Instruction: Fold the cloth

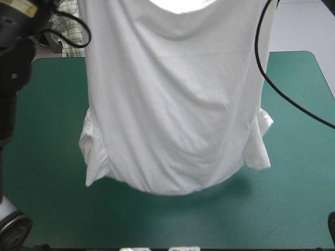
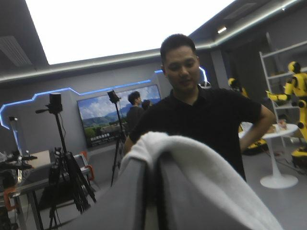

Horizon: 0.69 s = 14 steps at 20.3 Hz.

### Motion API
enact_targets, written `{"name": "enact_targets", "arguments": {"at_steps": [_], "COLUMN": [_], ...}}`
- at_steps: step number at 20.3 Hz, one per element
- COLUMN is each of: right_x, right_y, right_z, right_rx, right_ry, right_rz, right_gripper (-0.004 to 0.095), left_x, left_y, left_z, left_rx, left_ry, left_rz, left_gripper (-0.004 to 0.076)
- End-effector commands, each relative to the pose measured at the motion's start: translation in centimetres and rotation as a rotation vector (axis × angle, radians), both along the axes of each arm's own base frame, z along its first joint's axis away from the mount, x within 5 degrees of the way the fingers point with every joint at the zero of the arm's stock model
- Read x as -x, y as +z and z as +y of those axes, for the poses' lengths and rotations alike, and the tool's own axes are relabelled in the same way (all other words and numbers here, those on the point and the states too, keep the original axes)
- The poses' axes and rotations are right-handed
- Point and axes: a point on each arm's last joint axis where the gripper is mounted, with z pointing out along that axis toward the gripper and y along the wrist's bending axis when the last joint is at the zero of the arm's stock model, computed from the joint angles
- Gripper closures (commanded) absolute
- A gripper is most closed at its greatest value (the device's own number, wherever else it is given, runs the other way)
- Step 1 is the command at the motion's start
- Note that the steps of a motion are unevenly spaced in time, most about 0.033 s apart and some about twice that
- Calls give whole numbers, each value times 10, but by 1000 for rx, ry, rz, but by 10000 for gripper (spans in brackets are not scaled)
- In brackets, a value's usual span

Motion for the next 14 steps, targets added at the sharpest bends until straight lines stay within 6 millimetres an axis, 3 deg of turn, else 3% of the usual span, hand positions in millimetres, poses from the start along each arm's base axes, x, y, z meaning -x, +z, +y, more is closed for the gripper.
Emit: {"name": "enact_targets", "arguments": {"at_steps": [1,5,7,12,14], "right_x": [-7,-45,-66,-134,-144], "right_y": [19,13,2,-57,-72], "right_z": [-14,-38,-42,-34,-32], "right_rx": [-95,-150,-137,-19,3], "right_ry": [-91,-158,-173,-164,-158], "right_rz": [-236,-230,-186,176,265], "right_gripper": [925,925,925,925,925], "left_x": [-7,-35,-55,-126,-137], "left_y": [20,23,14,-48,-62], "left_z": [11,30,29,12,9], "left_rx": [172,318,308,166,137], "left_ry": [-13,-30,-5,143,162], "left_rz": [-250,-290,-248,160,228], "left_gripper": [733,733,733,733,733]}}
